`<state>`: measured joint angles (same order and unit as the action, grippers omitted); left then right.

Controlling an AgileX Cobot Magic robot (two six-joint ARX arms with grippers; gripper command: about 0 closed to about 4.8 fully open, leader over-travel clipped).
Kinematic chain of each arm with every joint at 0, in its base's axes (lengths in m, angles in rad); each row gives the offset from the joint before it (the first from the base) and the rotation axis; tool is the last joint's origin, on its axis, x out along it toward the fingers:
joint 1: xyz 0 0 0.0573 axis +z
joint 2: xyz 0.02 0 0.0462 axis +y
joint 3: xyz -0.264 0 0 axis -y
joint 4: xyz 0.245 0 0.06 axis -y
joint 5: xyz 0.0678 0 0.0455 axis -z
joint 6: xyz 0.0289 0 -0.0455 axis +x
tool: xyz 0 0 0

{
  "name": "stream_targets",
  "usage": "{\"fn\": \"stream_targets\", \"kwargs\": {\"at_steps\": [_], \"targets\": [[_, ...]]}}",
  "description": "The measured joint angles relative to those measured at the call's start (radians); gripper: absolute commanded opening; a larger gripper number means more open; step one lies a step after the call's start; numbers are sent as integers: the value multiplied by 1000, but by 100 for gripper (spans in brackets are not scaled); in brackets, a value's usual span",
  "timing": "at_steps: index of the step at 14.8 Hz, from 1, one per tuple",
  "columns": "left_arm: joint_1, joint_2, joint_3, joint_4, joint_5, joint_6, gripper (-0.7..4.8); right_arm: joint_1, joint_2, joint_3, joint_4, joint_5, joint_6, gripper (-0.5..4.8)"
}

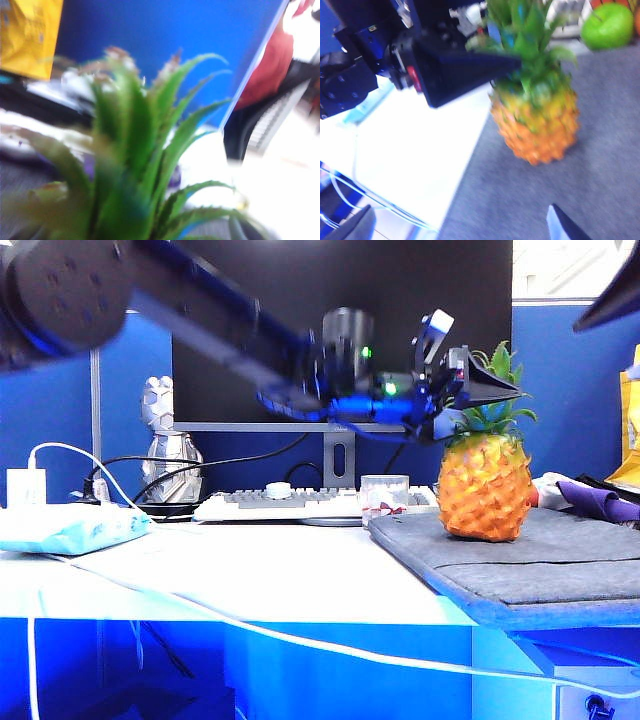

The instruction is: Pick up the pineapple and place it above the gray bag.

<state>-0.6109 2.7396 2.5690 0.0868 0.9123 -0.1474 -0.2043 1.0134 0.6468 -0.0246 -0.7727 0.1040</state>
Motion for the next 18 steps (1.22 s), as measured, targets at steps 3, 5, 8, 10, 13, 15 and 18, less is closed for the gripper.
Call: {"fn": "stream_targets", "kwargs": {"at_steps": [3,5,8,10,13,15,18], "targets": [[0,-53,2,-241,-19,201,479,9,0,0,28,-24,28,479],[4,-68,4,-341,-47,290,479,19,0,0,31,-37,33,479],[6,-93,5,-450,-110,380,479,23,-2,0,35,-62,34,479],[11,-111,5,-495,-159,409,479,23,-2,0,35,-63,34,479],[15,-121,4,-490,-225,368,479,23,-2,0,37,-65,34,479],[13,-121,4,-490,-223,356,479,23,-2,0,48,-65,34,479],[2,-121,4,-491,-161,356,479,23,-2,0,64,-64,34,479]]}}
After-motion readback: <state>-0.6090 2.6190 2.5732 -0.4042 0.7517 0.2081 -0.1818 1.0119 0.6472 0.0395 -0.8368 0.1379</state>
